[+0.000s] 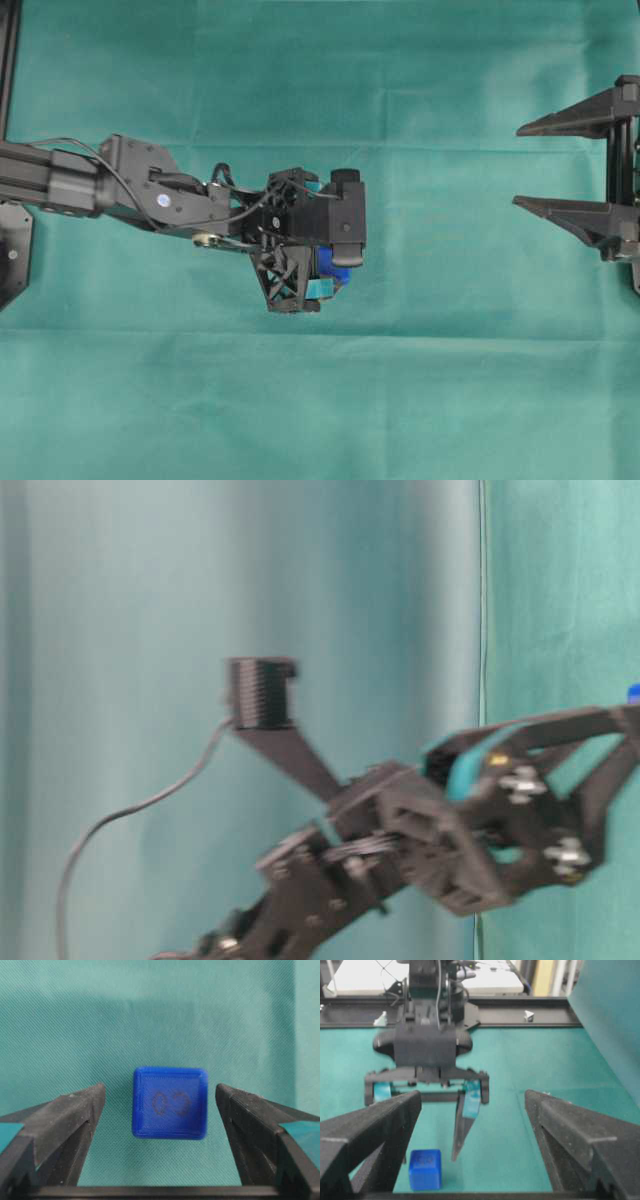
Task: Handover the blue block to the right arm after grasping it with the left arm, then place it in the designated position.
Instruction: 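Lower the left gripper around the blue cube and close it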
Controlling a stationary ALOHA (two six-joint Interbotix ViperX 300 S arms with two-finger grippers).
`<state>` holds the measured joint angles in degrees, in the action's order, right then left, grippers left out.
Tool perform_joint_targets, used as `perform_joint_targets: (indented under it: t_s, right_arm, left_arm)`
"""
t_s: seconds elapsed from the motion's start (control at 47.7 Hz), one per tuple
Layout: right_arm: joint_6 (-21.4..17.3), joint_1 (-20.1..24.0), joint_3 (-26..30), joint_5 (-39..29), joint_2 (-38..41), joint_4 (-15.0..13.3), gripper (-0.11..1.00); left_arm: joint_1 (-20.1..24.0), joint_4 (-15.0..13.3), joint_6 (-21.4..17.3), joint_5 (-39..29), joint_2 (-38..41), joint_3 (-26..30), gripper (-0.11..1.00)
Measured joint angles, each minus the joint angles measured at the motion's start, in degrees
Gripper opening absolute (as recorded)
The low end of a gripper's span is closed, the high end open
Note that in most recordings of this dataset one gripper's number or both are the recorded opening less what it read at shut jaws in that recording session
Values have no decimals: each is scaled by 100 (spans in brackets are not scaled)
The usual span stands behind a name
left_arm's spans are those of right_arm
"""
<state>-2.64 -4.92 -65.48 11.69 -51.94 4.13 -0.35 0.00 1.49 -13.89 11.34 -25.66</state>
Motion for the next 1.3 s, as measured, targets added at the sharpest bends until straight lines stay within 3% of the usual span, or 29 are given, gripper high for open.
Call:
perform_joint_targets:
  t_s: [0.525,0.608,0.755,1.301]
  right_arm:
    - [0,-18,0,-26,35,-26,94]
    - [0,-18,-9,-26,35,-26,94]
    - [0,-18,0,-26,26,-35,94]
    - [0,-18,-9,-35,35,-35,94]
  left_arm:
    - [0,0,9,325,422,-79,98]
    - [9,9,9,308,422,-79,86]
    - [9,0,9,308,422,-79,47]
    - [-18,0,0,299,404,-79,47]
